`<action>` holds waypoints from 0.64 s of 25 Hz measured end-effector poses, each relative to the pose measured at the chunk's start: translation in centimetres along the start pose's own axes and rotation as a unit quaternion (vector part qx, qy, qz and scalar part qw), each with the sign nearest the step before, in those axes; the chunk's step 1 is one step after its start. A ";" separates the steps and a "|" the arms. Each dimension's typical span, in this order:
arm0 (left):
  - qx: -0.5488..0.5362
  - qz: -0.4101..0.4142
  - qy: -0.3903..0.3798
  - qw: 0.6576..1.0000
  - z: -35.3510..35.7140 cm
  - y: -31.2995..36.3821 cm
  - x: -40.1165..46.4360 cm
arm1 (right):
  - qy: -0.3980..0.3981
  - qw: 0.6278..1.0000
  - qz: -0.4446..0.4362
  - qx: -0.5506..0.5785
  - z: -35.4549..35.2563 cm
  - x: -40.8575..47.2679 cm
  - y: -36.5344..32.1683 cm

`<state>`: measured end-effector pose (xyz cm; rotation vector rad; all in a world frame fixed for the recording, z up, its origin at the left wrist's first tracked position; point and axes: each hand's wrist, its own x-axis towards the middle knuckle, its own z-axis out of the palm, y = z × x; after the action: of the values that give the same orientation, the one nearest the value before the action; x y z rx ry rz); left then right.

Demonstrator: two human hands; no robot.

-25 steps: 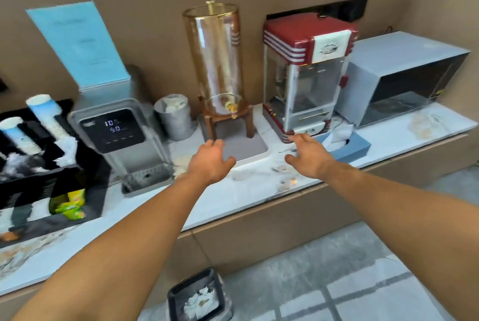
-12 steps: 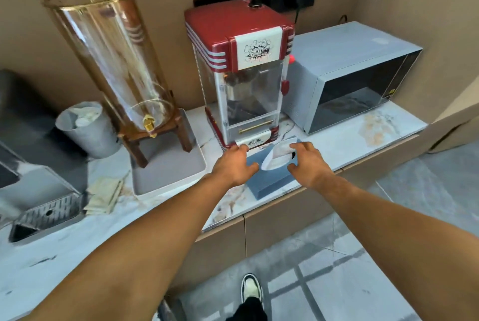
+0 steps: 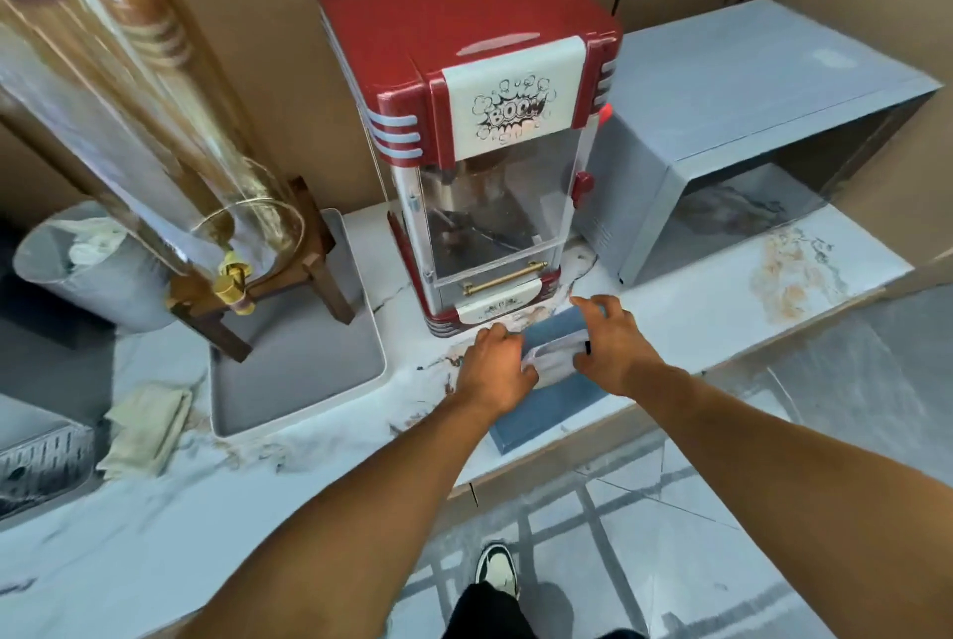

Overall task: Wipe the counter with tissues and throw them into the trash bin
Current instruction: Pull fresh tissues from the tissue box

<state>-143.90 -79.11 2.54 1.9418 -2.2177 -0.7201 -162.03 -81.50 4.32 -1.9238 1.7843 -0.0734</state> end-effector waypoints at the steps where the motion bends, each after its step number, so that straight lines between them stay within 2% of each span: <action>1: -0.008 0.002 0.006 1.000 -0.1 0.0 0.2 | -0.005 1.000 -0.011 -0.011 -0.1 0.6 0.3; 4: -0.032 -0.020 0.018 0.999 -0.5 0.5 -0.1 | -0.022 0.994 -0.078 -0.068 -0.8 1.5 0.4; 6: -0.060 -0.069 0.031 0.995 -1.1 1.3 -0.6 | -0.024 0.995 -0.099 -0.023 -1.7 1.6 0.1; 9: -0.114 -0.133 0.094 0.980 -2.6 2.7 -2.0 | -0.029 0.988 -0.146 0.041 -4.0 1.9 -1.1; 12: -0.164 -0.184 0.174 0.953 -3.4 3.7 -3.9 | -0.017 0.973 -0.215 0.076 -6.3 2.4 -2.9; 16: -0.226 -0.249 0.280 0.899 -5.4 4.1 -7.3 | -0.024 0.947 -0.299 0.117 -7.3 1.3 -7.0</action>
<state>-144.25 -73.30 10.58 2.1126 -1.1160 -0.5530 -158.20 -85.12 13.06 -2.1887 1.0473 -0.4223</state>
